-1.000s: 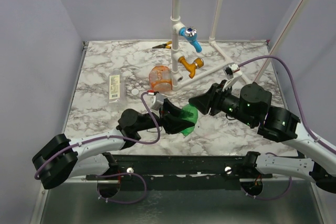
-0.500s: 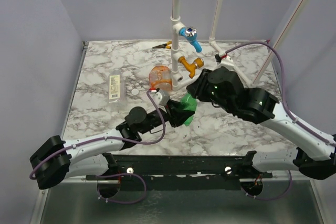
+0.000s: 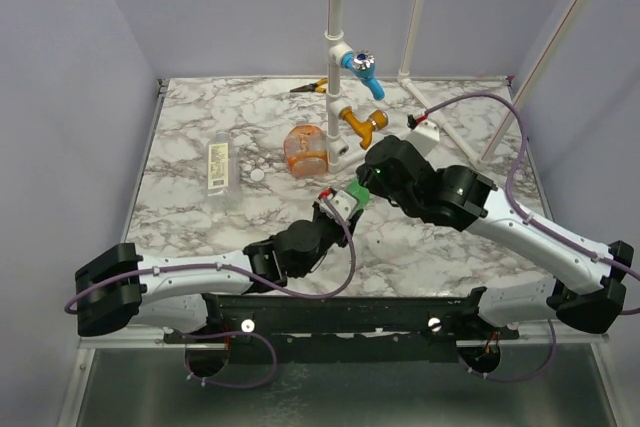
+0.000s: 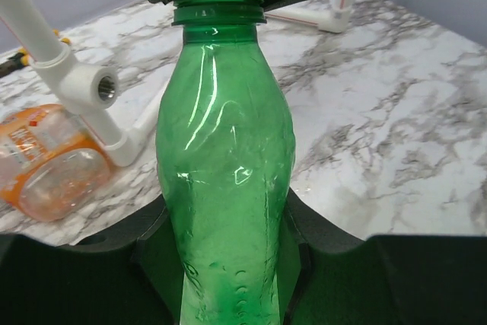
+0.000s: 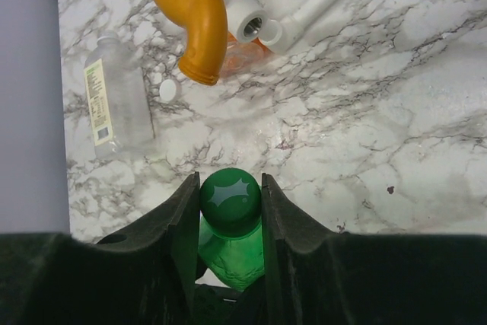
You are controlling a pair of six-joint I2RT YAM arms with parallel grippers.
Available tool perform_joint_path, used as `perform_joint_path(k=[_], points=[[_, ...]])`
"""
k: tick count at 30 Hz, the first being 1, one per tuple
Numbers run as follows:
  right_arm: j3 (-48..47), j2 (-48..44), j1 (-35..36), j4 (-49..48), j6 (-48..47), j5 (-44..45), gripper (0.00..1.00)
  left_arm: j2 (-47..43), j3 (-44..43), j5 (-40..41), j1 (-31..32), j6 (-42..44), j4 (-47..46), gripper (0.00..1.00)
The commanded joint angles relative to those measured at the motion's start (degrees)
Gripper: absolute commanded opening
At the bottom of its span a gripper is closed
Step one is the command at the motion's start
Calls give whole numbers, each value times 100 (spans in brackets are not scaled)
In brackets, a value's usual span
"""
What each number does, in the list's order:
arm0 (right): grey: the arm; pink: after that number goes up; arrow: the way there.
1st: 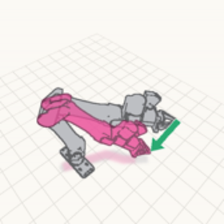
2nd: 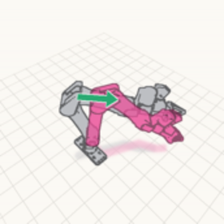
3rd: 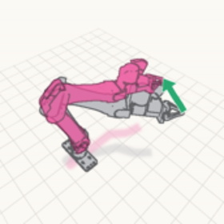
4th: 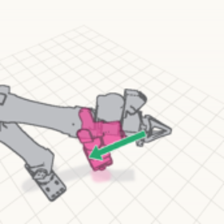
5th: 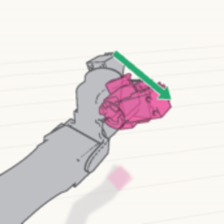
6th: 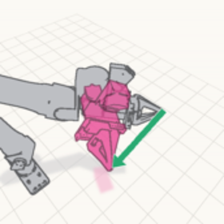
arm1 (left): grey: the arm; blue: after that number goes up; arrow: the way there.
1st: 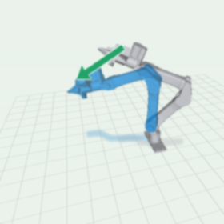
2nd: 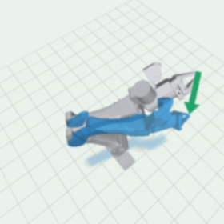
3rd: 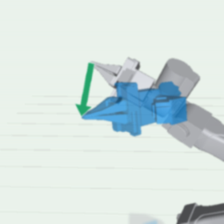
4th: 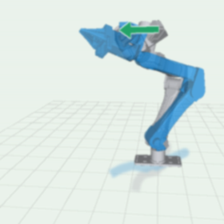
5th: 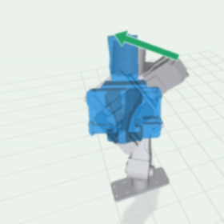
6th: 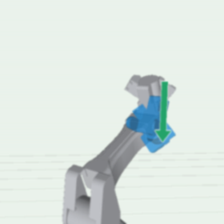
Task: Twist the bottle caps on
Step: Screw the bottle cap onto the plastic bottle.
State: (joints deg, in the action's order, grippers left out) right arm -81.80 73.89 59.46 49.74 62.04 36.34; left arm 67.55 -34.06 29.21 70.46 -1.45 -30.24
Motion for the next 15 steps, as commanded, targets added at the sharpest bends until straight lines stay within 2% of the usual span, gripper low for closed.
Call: perform_joint_path(k=[1, 8, 15], points=[[393, 299, 138, 68, 496, -652, 3, 259, -628, 1214, 234, 1015, -624, 0], [556, 511, 137, -279, 696, -896, 4, 1027, -987, 1910, 637, 1779, -783, 0], [887, 167, 139, -776, 635, -1063, 8, 1161, -790, 1860, 707, 1962, -845, 0]])
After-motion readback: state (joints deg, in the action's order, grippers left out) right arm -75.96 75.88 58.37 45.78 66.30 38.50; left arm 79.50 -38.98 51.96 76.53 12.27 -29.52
